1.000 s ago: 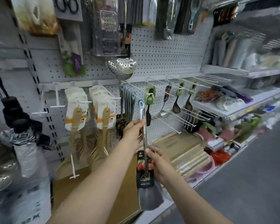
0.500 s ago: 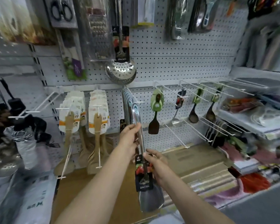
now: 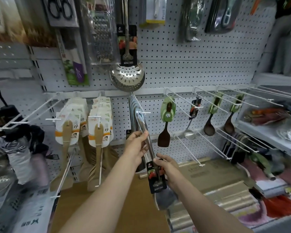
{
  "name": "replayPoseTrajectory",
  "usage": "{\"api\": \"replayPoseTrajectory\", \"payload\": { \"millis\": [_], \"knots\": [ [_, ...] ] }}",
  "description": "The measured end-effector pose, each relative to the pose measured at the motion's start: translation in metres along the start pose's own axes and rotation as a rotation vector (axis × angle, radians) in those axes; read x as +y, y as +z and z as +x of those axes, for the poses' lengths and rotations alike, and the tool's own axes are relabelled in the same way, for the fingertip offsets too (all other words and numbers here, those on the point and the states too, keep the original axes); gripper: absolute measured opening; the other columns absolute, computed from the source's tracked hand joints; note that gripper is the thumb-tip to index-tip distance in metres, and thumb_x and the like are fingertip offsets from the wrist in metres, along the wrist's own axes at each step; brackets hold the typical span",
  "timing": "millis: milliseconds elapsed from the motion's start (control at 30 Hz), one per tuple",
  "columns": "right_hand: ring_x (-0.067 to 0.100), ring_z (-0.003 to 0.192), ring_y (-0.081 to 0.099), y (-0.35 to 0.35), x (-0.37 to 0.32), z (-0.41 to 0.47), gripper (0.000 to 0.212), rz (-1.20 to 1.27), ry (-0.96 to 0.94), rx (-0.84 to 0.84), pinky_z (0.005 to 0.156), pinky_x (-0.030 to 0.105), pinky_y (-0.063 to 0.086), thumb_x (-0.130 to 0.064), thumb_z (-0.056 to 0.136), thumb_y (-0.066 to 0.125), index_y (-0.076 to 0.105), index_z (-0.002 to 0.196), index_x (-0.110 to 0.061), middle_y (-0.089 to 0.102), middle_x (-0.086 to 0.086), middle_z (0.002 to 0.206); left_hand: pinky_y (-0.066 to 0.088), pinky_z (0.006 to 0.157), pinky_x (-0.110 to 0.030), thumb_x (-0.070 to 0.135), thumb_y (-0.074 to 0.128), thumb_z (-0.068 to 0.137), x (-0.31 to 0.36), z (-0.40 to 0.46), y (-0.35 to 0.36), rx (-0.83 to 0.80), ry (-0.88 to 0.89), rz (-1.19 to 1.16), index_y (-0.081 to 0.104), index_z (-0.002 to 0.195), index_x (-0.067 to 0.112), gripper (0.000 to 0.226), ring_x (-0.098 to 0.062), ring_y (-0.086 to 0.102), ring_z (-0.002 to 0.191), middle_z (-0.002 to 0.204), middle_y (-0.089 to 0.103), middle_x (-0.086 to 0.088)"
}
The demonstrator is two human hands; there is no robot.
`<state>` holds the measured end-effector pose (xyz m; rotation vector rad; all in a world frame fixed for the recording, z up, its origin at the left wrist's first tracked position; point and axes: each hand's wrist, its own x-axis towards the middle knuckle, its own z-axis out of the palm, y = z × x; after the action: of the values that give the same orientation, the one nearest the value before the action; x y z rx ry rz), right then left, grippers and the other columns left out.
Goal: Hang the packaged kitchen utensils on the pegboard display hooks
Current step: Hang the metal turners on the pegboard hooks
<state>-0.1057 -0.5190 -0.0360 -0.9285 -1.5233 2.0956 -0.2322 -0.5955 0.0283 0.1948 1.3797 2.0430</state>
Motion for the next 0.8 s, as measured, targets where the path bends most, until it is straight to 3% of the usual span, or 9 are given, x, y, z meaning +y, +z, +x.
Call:
{"api": "replayPoseTrajectory", "payload": {
  "millis": [100, 267, 367, 467, 600, 800],
  "knots": [
    [0.021, 0.076, 0.076, -0.002, -0.005, 0.009, 0.033, -0.016, 0.009, 0.003, 0.057, 0.029, 0.056, -0.012, 0.086, 0.077, 0.069, 0.117, -0.018, 0.078, 0.012, 0.098, 0.050, 0.068, -0.030, 0.016, 0.074, 0.090, 0.000, 0.007, 0.003, -0.008, -0.002, -0.010, 0.066, 0.105, 0.017, 0.017, -0.015, 0.063, 0.078, 0.081, 0.069, 0.001],
    [0.020, 0.086, 0.070, -0.003, -0.017, 0.013, 0.041, 0.014, -0.041, -0.014, 0.051, 0.025, 0.054, -0.014, 0.091, 0.072, 0.060, 0.129, -0.022, 0.068, 0.010, 0.116, 0.052, 0.073, -0.032, 0.017, 0.073, 0.091, 0.001, 0.012, 0.006, 0.011, 0.020, -0.001, 0.065, 0.109, 0.016, 0.019, -0.015, 0.065, 0.082, 0.088, 0.070, 0.000],
    [0.009, 0.093, 0.063, -0.002, -0.020, 0.011, 0.049, 0.016, -0.101, -0.020, 0.062, 0.023, 0.047, -0.022, 0.095, 0.069, 0.052, 0.140, -0.024, 0.062, 0.000, 0.121, 0.052, 0.078, -0.035, 0.017, 0.073, 0.091, 0.000, 0.008, 0.011, 0.045, 0.020, -0.037, 0.066, 0.109, 0.016, 0.019, -0.016, 0.065, 0.083, 0.089, 0.069, 0.000],
    [0.009, 0.101, 0.059, -0.001, -0.021, 0.006, 0.052, 0.029, -0.112, -0.020, 0.071, 0.026, 0.047, -0.032, 0.093, 0.069, 0.051, 0.142, -0.027, 0.058, 0.000, 0.133, 0.054, 0.076, -0.035, 0.016, 0.072, 0.092, 0.001, 0.002, 0.017, 0.077, 0.006, -0.063, 0.065, 0.112, 0.014, 0.021, -0.018, 0.065, 0.085, 0.091, 0.069, -0.002],
    [0.018, 0.126, 0.052, 0.001, -0.022, -0.002, 0.059, -0.036, -0.175, -0.001, 0.107, 0.042, 0.045, -0.046, 0.087, 0.073, 0.052, 0.141, -0.036, 0.054, -0.002, 0.144, 0.056, 0.068, -0.034, 0.014, 0.070, 0.094, 0.004, -0.001, 0.025, 0.091, -0.011, -0.081, 0.065, 0.112, 0.013, 0.019, -0.018, 0.067, 0.082, 0.091, 0.070, -0.003],
    [0.017, 0.140, 0.043, -0.001, -0.023, -0.014, 0.067, -0.123, -0.259, -0.002, 0.114, 0.045, 0.040, -0.056, 0.083, 0.071, 0.049, 0.145, -0.041, 0.044, -0.006, 0.155, 0.058, 0.069, -0.034, 0.012, 0.070, 0.093, 0.003, -0.002, 0.032, 0.149, 0.002, -0.070, 0.065, 0.110, 0.013, 0.018, -0.018, 0.069, 0.085, 0.098, 0.072, -0.006]
  ]
}}
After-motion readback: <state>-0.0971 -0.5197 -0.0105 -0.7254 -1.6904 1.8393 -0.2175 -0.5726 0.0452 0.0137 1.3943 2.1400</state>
